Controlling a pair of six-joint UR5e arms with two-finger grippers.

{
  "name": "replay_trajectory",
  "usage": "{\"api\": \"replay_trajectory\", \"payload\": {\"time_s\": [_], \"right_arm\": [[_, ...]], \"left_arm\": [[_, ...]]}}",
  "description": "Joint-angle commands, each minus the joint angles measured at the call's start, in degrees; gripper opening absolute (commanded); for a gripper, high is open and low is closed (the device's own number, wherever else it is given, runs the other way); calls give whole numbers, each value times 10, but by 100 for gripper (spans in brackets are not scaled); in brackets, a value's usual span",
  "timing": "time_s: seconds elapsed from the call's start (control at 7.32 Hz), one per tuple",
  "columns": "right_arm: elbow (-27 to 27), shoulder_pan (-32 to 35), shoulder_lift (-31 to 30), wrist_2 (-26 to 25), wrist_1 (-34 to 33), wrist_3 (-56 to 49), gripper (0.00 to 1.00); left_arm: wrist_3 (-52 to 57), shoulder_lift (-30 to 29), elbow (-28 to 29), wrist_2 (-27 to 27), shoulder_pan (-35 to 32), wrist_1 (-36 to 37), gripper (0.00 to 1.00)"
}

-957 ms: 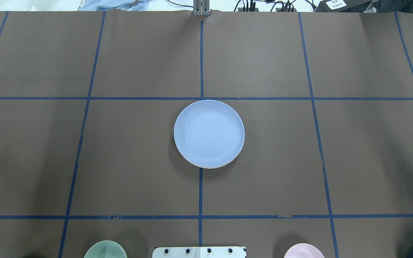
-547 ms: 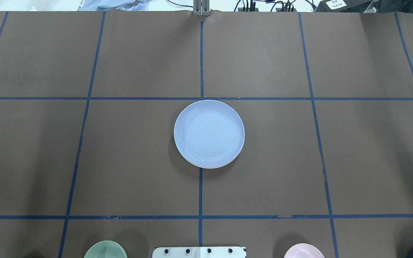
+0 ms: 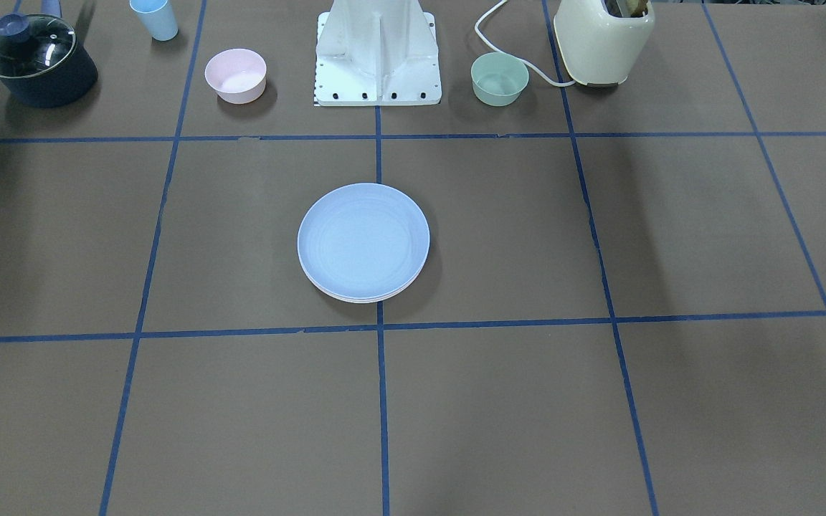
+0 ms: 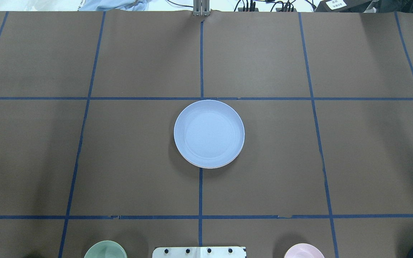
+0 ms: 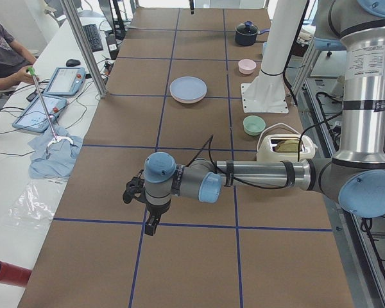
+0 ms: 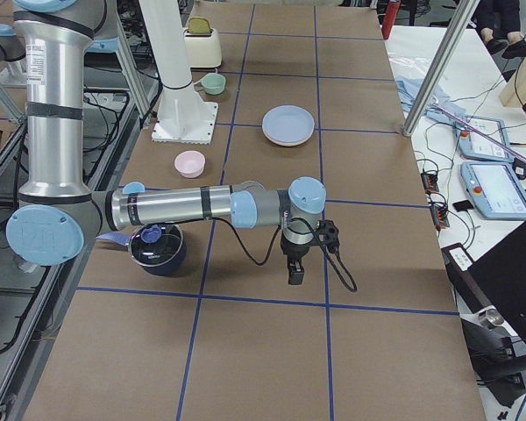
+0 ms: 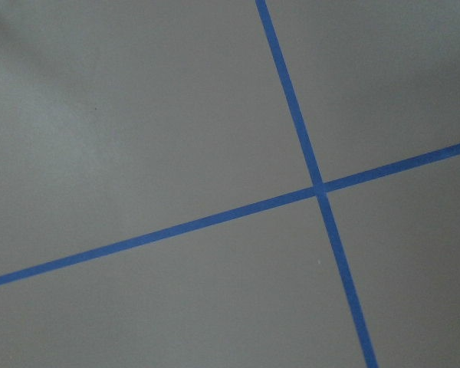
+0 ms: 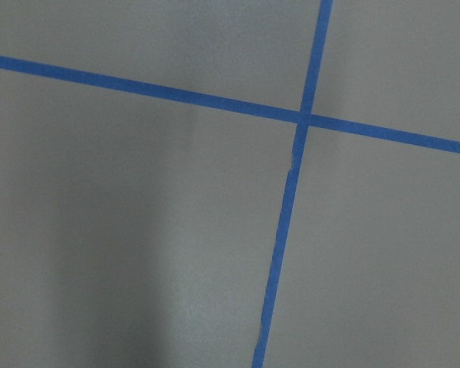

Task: Stack three plates with pink and blue

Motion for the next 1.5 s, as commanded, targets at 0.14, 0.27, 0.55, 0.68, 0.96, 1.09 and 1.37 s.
{"api": "replay_trajectory", "payload": {"time_s": [0.14, 0.27, 0.55, 0.68, 0.96, 1.09, 1.37], "right_arm": [[-17, 26, -4, 3, -3, 3, 100], [-20, 30, -5, 3, -3, 3, 100], [-31, 51, -5, 3, -1, 3, 100], [-31, 67, -5, 3, -1, 2, 100], [-26, 89, -5, 17, -1, 2, 100], [-25, 94, -5, 36, 0, 1, 100], [-23, 99, -4, 39, 1, 3, 100]], "left_arm": [[-5, 7, -15, -41, 0, 43, 100], [-4, 5, -15, -37, 0, 42, 100], [-3, 2, -21, -3, -1, 42, 100], [-3, 3, -25, -2, -1, 42, 100], [-3, 3, -25, -2, -1, 42, 100], [-3, 6, -30, -2, -1, 42, 100], [-3, 7, -32, -3, -1, 42, 100]]}}
